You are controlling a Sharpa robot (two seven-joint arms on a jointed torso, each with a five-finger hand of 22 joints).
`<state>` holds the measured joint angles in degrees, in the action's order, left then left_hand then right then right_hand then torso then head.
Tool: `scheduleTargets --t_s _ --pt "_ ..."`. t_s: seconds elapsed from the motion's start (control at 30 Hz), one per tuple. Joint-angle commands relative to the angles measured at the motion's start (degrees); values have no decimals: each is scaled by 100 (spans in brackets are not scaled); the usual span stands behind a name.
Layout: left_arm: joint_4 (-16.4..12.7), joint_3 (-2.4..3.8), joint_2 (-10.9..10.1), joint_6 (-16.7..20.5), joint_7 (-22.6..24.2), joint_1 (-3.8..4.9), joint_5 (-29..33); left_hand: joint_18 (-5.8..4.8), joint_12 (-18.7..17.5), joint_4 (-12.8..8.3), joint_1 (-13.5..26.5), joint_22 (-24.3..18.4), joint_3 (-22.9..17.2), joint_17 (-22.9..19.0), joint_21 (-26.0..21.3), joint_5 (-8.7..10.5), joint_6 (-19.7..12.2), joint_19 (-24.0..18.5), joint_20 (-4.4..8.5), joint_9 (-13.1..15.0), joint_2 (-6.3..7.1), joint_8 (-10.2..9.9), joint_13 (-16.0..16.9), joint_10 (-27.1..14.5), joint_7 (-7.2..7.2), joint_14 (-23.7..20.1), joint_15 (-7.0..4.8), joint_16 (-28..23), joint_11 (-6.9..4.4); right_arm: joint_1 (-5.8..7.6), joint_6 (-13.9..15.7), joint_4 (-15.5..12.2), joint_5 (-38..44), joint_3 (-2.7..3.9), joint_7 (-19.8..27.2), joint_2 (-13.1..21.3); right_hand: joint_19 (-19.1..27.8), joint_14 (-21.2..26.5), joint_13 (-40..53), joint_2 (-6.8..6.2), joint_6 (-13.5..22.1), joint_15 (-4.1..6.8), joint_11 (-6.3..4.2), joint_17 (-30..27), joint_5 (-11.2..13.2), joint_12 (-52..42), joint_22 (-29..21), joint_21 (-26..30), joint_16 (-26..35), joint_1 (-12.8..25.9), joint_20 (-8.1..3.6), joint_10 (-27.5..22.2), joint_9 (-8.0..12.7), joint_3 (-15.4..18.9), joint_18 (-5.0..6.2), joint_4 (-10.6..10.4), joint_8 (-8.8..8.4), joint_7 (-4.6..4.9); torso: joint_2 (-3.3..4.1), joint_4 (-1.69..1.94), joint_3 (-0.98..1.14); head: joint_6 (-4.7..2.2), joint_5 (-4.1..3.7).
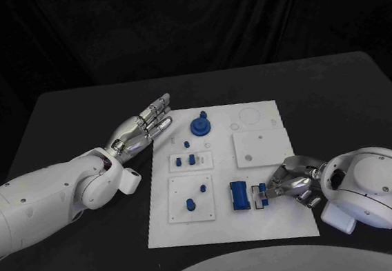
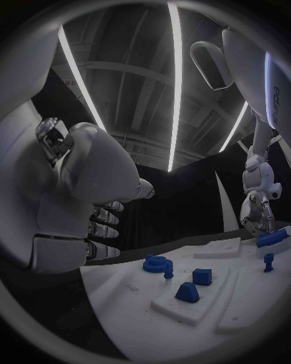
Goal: Assemble the parts on the task board
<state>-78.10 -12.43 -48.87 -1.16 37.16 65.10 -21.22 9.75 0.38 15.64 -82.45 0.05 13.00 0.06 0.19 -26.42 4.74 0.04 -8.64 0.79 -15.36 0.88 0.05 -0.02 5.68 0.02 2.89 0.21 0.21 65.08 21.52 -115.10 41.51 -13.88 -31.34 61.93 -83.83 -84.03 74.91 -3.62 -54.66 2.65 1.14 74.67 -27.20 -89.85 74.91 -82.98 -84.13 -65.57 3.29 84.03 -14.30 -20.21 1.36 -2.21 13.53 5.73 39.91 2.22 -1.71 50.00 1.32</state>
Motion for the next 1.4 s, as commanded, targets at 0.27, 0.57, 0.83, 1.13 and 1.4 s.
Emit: scheduleTargets --t_s 0.27,0.57,0.83,1.13,1.4 --pt "-8 5 11 -110 -5 -9 -1 -20 -38 -6 -95 -5 -49 -6 -19 -51 16 -4 -40 11 -1 3 -5 2 -64 -2 59 -21 24 -26 -226 11 -32 -29 -206 -47 -323 -328 1509 54 -34 45 -27 -16 288 -15 1267 2 -20 69 -16 597 -80 201 48 -14 52 -26 6 5 0 0 11" --pt "2 5 23 -131 -32 -9 -1 -18 -38 -8 -102 -5 -55 -6 -19 -57 41 -4 -48 15 -4 8 -5 2 -94 -2 70 -21 19 -26 -304 13 -32 -29 -259 -72 -317 -323 1509 82 6 51 -33 -43 950 -15 1263 12 -10 134 -23 597 -177 500 51 -118 86 -33 3 5 -5 0 14" --pt "12 5 28 -156 -52 -9 -1 -17 -38 -10 -108 -5 -62 -6 -19 -59 66 -4 -58 19 -6 13 -5 2 -151 -2 79 -21 7 -26 -379 21 -22 -29 -274 -88 -291 -315 1509 43 120 43 -23 -88 1506 -15 1243 69 8 202 -18 597 -250 804 65 -242 171 -23 -4 1 1 0 35" --pt "29 5 40 -188 -74 -12 -1 -17 -38 -11 -111 -5 -68 -6 -19 -60 85 -4 -69 21 -9 16 -5 2 -199 -2 95 -21 -8 -26 -419 29 22 -29 -262 -100 -276 -313 1509 -24 222 54 -39 -108 2176 -15 1233 103 16 358 -24 597 -342 1277 73 -504 306 -44 1 2 -2 0 23" --pt "39 5 42 -205 -89 -16 -1 -18 -38 -12 -113 -5 -70 -6 -19 -61 89 -4 -73 22 -10 16 -5 2 -217 -2 101 -21 -14 -26 -502 24 227 -29 -277 -96 -263 -308 1509 -18 247 56 -40 -135 2257 -15 1222 135 26 345 -26 597 -356 1346 81 -532 326 -45 1 0 -1 0 32"
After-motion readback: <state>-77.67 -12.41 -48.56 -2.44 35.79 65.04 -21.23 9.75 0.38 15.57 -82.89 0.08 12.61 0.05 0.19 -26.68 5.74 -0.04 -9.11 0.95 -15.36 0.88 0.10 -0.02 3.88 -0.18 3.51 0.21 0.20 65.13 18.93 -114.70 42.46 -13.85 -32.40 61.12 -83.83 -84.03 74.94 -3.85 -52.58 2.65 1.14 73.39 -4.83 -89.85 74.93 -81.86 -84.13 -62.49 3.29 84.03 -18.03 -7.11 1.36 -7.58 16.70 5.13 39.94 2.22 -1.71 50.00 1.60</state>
